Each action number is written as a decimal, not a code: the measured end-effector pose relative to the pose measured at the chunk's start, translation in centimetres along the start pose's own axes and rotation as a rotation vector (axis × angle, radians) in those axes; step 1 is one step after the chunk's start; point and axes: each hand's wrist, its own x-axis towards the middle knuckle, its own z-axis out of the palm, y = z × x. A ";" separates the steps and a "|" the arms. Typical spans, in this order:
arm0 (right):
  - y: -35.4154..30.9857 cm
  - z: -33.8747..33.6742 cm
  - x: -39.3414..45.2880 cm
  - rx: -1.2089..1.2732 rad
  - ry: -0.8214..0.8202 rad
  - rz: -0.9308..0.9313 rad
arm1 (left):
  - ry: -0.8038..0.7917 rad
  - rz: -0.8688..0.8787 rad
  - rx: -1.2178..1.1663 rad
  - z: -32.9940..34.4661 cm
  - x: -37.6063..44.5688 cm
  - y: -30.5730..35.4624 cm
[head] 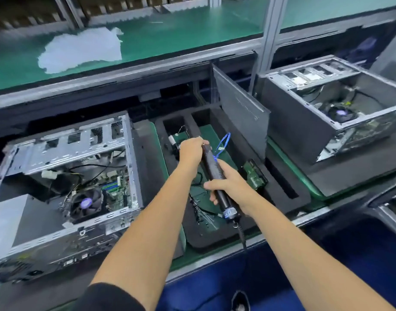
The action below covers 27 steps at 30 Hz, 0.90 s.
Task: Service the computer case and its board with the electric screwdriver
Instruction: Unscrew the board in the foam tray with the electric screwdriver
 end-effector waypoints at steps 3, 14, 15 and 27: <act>1.1 -1.6 2.6 -0.035 0.017 0.071 | 0.094 -0.119 0.051 -0.1 2.5 -2.2; 2.8 -3.0 7.6 -0.112 -0.020 0.188 | -0.373 -0.038 1.260 2.1 5.5 -10.5; 3.0 -3.2 7.7 -0.118 -0.024 0.195 | -0.380 -0.048 1.266 2.3 5.6 -11.1; 4.7 -3.2 9.2 -0.163 -0.027 0.246 | -0.322 -0.073 1.078 3.0 6.2 -12.9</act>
